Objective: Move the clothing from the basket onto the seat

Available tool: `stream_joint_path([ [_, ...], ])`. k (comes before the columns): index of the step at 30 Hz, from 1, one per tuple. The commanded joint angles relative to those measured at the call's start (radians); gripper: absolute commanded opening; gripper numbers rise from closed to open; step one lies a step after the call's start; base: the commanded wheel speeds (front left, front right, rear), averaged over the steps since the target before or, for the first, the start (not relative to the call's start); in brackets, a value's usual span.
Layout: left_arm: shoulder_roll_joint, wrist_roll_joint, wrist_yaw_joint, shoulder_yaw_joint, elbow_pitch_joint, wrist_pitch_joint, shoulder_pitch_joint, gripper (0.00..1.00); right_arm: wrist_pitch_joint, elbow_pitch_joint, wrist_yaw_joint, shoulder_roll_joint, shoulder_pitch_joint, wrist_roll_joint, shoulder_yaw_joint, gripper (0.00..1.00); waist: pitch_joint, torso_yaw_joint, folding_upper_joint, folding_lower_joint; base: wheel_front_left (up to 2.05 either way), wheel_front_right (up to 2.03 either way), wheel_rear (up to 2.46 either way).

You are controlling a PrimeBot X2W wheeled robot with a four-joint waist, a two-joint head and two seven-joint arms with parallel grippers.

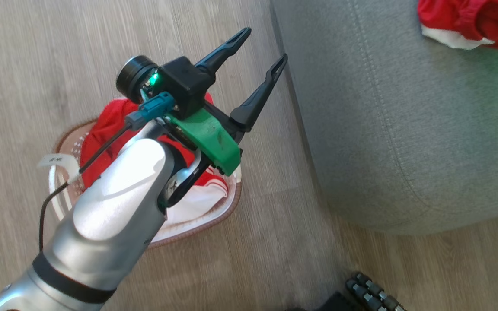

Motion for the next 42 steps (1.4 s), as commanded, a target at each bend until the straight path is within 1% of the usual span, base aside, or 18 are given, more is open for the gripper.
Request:
stream_joint_path([
  [1, 0.004, -0.013, 0.004, 0.022, -0.024, -0.013, -0.01, 1.0, 0.001, -0.001, 0.0, -0.049, 0.0, 0.016, 0.008, 1.0, -0.028, -0.001, 0.0, -0.0001, 0.0, 0.0, 0.0],
  [7, 0.001, -0.037, 0.014, 0.027, -0.005, -0.041, 0.036, 1.0, 0.073, -0.011, 0.0, -0.078, 0.031, 0.057, 0.059, 1.0, -0.119, -0.009, 0.0, -0.0001, 0.0, 0.0, 0.0],
  [11, 0.007, -0.055, 0.027, 0.039, -0.001, -0.06, 0.071, 1.0, 0.099, -0.068, 0.0, -0.11, 0.059, 0.096, 0.084, 1.0, -0.181, -0.015, 0.0, -0.0001, 0.0, 0.0, 0.0],
  [13, 0.01, -0.064, 0.035, 0.045, -0.002, -0.07, 0.091, 1.0, 0.091, -0.105, 0.0, -0.135, 0.074, 0.108, 0.095, 1.0, -0.214, -0.017, 0.0, -0.0001, 0.0, 0.0, 0.0],
  [16, 0.017, -0.077, 0.047, 0.056, -0.004, -0.082, 0.12, 1.0, 0.048, -0.164, 0.0, -0.171, 0.094, 0.122, 0.1, 1.0, -0.258, -0.014, 0.0, -0.0001, 0.0, 0.0, 0.0],
  [18, 0.022, -0.087, 0.057, 0.067, -0.003, -0.093, 0.141, 1.0, 0.0, -0.2, 0.0, -0.184, 0.11, 0.152, 0.084, 1.0, -0.289, -0.007, 0.0, -0.0001, 0.0, 0.0, 0.0],
  [21, 0.034, -0.09, 0.082, 0.086, 0.0, -0.112, 0.169, 1.0, -0.068, -0.262, 0.0, -0.2, 0.147, 0.199, 0.057, 1.0, -0.332, 0.01, 0.0, -0.0001, 0.0, 0.0, 0.0],
  [22, 0.043, -0.088, 0.101, 0.099, -0.001, -0.129, 0.188, 1.0, -0.117, -0.305, 0.0, -0.218, 0.176, 0.21, 0.045, 1.0, -0.358, 0.022, 0.0, -0.0001, 0.0, 0.0, 0.0],
  [24, 0.052, -0.094, 0.116, 0.113, -0.005, -0.141, 0.21, 1.0, -0.169, -0.338, 0.0, -0.236, 0.208, 0.21, 0.033, 1.0, -0.381, 0.037, 0.0, -0.0001, 0.0, 0.0, 0.0],
  [25, 0.052, -0.094, 0.116, 0.113, -0.005, -0.141, 0.21, 1.0, -0.169, -0.338, 0.0, -0.236, 0.208, 0.21, 0.033, 1.0, -0.381, 0.037, 0.0, -0.0001, 0.0, 0.0, 0.0],
  [27, 0.063, -0.102, 0.13, 0.128, -0.012, -0.152, 0.233, 1.0, -0.228, -0.356, 0.0, -0.252, 0.24, 0.197, 0.018, 1.0, -0.401, 0.052, 0.0, -0.0001, 0.0, 0.0, 0.0],
  [30, 0.083, -0.116, 0.151, 0.156, -0.025, -0.164, 0.268, 1.0, -0.3, -0.377, 0.0, -0.252, 0.295, 0.175, -0.001, 1.0, -0.424, 0.072, 0.0, -0.0001, 0.0, 0.0, 0.0],
  [33, 0.105, -0.126, 0.165, 0.178, -0.037, -0.171, 0.298, 1.0, -0.342, -0.397, 0.0, -0.246, 0.342, 0.148, -0.027, 1.0, -0.443, 0.09, 0.0, -0.0001, 0.0, 0.0, 0.0],
  [37, 0.122, -0.13, 0.187, 0.195, -0.063, -0.175, 0.326, 1.0, -0.375, -0.426, 0.0, -0.229, 0.398, 0.1, -0.087, 1.0, -0.448, 0.114, 0.0, -0.0001, 0.0, 0.0, 0.0],
  [42, 0.134, -0.135, 0.206, 0.205, -0.076, -0.18, 0.361, 1.0, -0.39, -0.455, 0.0, -0.177, 0.495, 0.02, -0.192, 1.0, -0.462, 0.141, 0.0, -0.0001, 0.0, 0.0, 0.0],
])
